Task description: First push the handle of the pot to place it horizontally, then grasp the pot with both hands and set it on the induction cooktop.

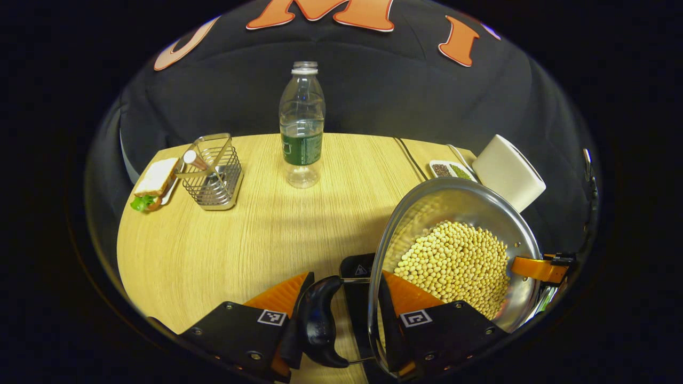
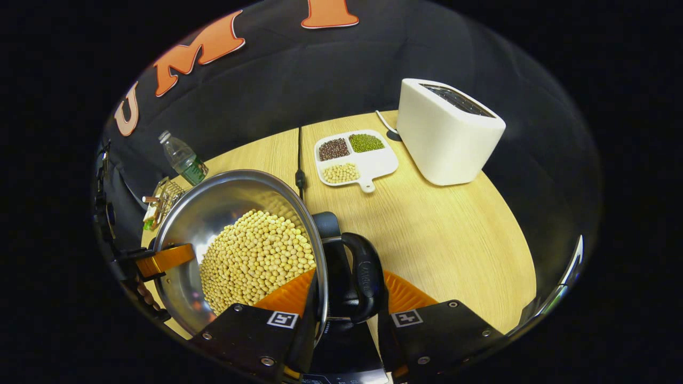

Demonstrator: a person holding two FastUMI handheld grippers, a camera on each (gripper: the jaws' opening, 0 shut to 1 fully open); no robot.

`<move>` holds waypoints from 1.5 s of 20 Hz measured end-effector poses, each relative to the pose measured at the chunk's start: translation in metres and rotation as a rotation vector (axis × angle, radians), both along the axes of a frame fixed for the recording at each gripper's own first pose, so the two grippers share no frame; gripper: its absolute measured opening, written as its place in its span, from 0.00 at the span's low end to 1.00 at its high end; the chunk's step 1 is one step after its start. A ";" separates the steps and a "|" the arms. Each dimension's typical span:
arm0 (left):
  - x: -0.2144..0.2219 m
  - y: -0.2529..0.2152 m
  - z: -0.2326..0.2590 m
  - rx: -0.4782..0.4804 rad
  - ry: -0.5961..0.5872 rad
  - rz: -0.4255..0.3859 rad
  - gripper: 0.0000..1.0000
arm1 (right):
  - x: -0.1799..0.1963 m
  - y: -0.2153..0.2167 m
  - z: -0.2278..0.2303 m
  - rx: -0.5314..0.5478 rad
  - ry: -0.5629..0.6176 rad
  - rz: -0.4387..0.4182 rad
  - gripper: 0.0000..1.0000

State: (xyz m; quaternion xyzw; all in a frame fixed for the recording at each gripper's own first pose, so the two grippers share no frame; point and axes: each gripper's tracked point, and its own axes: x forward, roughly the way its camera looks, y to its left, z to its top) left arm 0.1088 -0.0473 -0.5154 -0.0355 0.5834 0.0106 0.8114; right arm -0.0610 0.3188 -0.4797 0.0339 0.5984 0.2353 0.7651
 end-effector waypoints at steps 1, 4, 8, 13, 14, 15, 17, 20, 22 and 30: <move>0.001 -0.001 -0.001 -0.001 0.000 -0.001 0.62 | -0.002 -0.001 0.001 0.000 0.001 -0.001 0.49; -0.008 0.001 -0.004 -0.011 0.005 -0.011 0.62 | -0.002 -0.004 0.001 0.004 0.004 -0.011 0.49; -0.011 0.001 -0.003 -0.015 0.017 -0.014 0.65 | 0.002 -0.008 -0.002 -0.049 -0.043 0.004 0.60; -0.016 0.000 0.002 0.025 0.045 -0.048 0.69 | 0.000 -0.019 0.001 -0.098 -0.100 0.041 0.75; -0.010 -0.001 0.007 0.047 0.023 -0.062 0.70 | 0.002 -0.021 0.005 -0.099 -0.117 0.039 0.76; -0.007 -0.002 0.012 0.068 0.007 -0.069 0.69 | 0.005 -0.024 0.008 -0.098 -0.131 0.034 0.76; 0.003 -0.005 0.020 0.067 -0.037 -0.061 0.68 | 0.008 -0.028 0.016 -0.081 -0.153 0.010 0.77; 0.014 0.004 0.047 0.070 -0.084 -0.037 0.73 | 0.016 -0.042 0.036 -0.057 -0.208 -0.014 0.81; 0.019 0.008 0.074 0.081 -0.140 -0.041 0.78 | 0.028 -0.058 0.053 -0.037 -0.271 -0.036 0.84; 0.035 0.022 0.193 0.169 -0.382 -0.072 0.77 | 0.092 -0.157 0.166 -0.005 -0.582 -0.170 0.90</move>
